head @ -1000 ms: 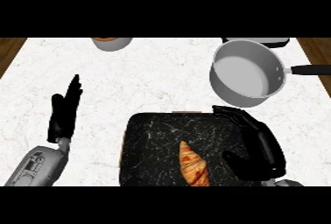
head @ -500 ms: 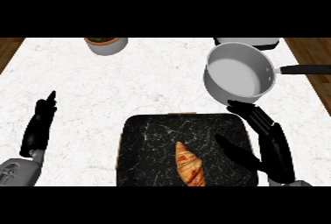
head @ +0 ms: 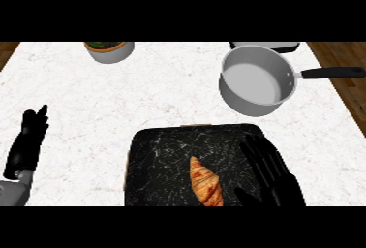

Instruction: Pick the croissant from the tray and place it in the pot

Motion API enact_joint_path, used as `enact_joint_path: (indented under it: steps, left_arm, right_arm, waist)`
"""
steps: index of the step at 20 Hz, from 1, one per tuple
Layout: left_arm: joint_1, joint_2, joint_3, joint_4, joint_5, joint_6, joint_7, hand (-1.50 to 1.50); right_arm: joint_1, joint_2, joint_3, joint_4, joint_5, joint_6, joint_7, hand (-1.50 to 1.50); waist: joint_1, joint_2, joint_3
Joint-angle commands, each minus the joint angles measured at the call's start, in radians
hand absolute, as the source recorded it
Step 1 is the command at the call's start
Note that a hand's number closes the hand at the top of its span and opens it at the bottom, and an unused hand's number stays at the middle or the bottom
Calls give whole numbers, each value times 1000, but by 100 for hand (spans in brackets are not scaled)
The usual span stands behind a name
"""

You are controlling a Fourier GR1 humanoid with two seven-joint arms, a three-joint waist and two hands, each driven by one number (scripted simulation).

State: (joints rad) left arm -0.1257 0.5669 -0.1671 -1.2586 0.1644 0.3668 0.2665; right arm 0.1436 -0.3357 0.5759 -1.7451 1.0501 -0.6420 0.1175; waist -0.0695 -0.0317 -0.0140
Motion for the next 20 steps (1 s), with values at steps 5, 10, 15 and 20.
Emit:
enact_joint_path:
  steps: [5,10,15,20]
  left_arm:
    - [17,27,13,-31,5,-7,16,0]
    - [25,14,-8,-73,5,-13,28,0]
    - [21,30,4,-84,14,-43,20,0]
    - [8,24,0,-103,-2,-33,50,0]
  right_arm:
    - [130,89,66,-50,407,284,320,-150]
    - [216,199,179,-81,563,559,522,-150]
    - [208,330,353,-122,744,834,784,-150]
    - [145,333,549,-188,723,1029,1085,-150]
  waist:
    - [1,6,-3]
    - [28,14,2]
    - [62,25,8]
    - [71,32,12]
